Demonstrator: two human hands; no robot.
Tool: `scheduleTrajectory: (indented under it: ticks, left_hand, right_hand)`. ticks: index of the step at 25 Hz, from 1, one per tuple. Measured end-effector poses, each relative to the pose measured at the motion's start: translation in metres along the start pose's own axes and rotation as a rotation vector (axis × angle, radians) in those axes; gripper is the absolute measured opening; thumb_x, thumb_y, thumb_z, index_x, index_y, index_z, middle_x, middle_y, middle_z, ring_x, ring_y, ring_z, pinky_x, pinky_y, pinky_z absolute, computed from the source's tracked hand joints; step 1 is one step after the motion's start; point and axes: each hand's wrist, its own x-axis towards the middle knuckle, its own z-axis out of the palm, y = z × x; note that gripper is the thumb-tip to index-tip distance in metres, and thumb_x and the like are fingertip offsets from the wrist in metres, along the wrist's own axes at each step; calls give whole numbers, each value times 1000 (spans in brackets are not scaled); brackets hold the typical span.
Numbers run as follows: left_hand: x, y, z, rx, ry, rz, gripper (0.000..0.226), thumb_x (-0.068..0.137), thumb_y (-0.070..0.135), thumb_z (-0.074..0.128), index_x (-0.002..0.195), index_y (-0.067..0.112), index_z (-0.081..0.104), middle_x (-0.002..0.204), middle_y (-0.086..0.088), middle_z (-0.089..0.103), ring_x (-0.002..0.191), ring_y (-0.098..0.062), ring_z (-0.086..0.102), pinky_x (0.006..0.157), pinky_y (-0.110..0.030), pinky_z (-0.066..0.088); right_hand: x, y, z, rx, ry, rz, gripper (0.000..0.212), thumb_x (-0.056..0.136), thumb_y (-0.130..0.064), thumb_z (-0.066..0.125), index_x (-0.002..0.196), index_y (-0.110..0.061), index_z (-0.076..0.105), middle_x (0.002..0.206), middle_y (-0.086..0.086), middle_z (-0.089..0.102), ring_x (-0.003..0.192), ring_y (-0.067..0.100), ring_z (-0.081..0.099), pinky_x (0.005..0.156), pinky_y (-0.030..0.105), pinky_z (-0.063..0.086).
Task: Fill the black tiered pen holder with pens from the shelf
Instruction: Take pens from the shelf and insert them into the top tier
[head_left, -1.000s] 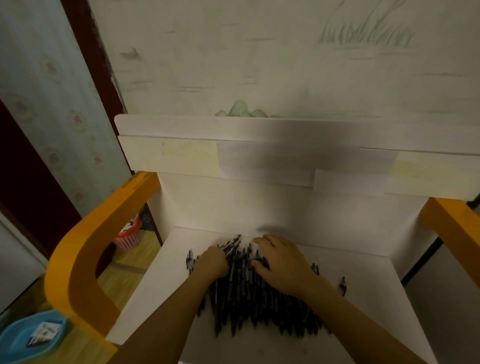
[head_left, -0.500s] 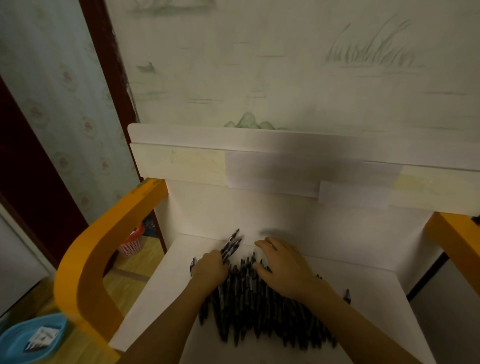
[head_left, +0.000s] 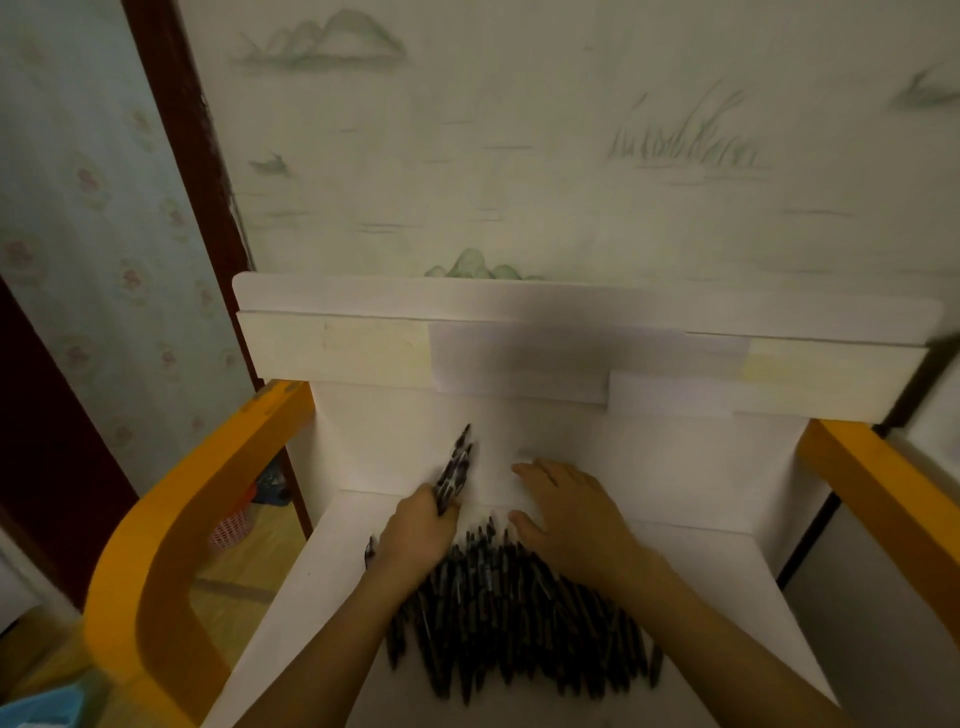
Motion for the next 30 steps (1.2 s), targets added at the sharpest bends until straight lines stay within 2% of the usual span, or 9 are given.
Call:
scheduleTrajectory:
  ticks: [3,7,9,11,14,18,22,26,30]
  left_hand:
    - [-16,29,-15,-176,-39,81,24,96,44,51,85,23,55,80,0,65,71,-13,62,59,-24,48]
    - [-47,64,-27,-398,-120,193,23,95,42,55,90,20,61,76,3,62,62,-4,56,51,-11,40]
    - [-61,82,-28,-471,-175,255,30,94,39,57,85,10,59,67,-3,55,56,-12,51,55,-20,40]
    - [-74,102,-27,-561,-278,305,28,94,36,58,77,14,54,60,-3,48,50,-14,45,52,-29,38]
    - [-94,137,-23,-688,-422,323,25,95,34,58,73,22,53,51,4,45,40,-9,41,45,-25,37]
    - [-122,194,-7,-718,-572,435,28,96,32,57,75,16,48,53,4,40,40,-8,34,41,-21,32]
    - [-159,254,13,-783,-672,540,31,97,24,56,67,19,47,51,6,41,38,-5,33,37,-19,31]
    - [-208,317,48,-802,-728,675,31,96,24,56,67,15,48,53,0,43,39,-9,37,39,-22,33]
    - [-262,383,100,-873,-817,680,27,94,26,58,72,13,49,55,-1,44,41,-11,38,38,-22,32]
  right_hand:
    - [-13,-4,-19,-50,115,23,60,97,-51,41,150,-25,28,153,0,33,139,19,31,117,34,23]
    - [-47,-9,-50,-79,236,96,61,98,-53,39,151,-27,26,156,-1,28,143,17,26,119,33,20]
    - [-69,-9,-69,-91,315,129,59,97,-52,41,149,-26,30,153,-1,34,142,17,30,117,33,25]
    - [-93,-8,-90,-111,386,181,58,97,-52,42,148,-26,34,151,-2,38,140,16,32,115,32,28]
    - [-127,-2,-119,-148,446,267,58,97,-56,39,148,-30,29,153,-4,34,141,13,28,114,29,24]
    - [-182,16,-159,-221,557,378,58,96,-54,44,147,-30,32,153,-5,36,141,13,30,115,29,27]
    - [-238,40,-189,-226,640,477,57,96,-59,36,147,-33,32,152,-7,37,138,13,36,112,33,33]
    - [-307,78,-220,-277,699,539,55,96,-60,40,146,-41,28,153,-13,35,138,7,33,108,23,24]
    - [-382,129,-252,-279,717,586,57,94,-63,38,146,-44,25,153,-16,32,137,4,32,109,25,28]
